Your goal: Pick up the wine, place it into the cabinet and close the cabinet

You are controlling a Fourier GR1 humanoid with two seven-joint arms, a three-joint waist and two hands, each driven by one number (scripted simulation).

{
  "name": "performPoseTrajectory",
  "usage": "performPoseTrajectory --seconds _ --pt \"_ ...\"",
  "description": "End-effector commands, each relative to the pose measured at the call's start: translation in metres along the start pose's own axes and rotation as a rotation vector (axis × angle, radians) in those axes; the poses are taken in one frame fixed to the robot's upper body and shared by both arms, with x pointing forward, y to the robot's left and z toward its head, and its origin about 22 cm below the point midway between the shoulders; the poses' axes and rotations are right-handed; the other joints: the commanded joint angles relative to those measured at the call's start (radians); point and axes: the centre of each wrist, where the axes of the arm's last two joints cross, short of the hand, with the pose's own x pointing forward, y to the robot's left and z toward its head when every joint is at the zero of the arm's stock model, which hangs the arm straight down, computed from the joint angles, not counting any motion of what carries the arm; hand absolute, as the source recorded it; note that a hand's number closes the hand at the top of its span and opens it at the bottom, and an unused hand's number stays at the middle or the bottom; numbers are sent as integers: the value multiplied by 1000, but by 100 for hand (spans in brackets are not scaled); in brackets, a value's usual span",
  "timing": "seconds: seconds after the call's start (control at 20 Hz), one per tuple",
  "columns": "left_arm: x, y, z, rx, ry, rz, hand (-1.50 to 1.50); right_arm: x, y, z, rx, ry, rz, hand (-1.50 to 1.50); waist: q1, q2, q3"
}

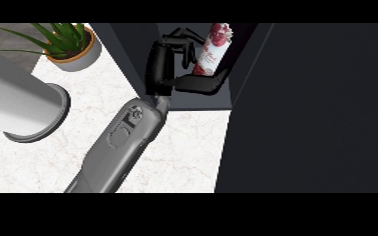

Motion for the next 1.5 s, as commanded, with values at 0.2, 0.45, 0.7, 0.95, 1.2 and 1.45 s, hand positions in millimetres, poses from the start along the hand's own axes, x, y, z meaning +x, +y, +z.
performPoseTrajectory --seconds 0.2,0.45,0.7,0.95,1.2,1.45 --pt "-22 -5 -1 19 9 -50 150 8 0 21 88 -4 -34 -150 -8 0 0" --pt "-33 7 -11 39 23 -35 150 13 -12 12 52 -30 -20 -150 -3 1 0" --pt "-65 5 16 29 71 -45 150 0 -5 7 64 -15 -38 -150 -7 3 0" --pt "-85 4 30 3 85 -127 150 3 0 4 69 -9 -42 -150 -7 2 -1" --pt "-118 24 45 13 81 -190 150 6 -6 -5 89 -18 -58 -150 -24 9 -1" --pt "-111 29 17 74 84 -175 150 7 -1 9 87 -10 -41 -150 -20 7 -1"
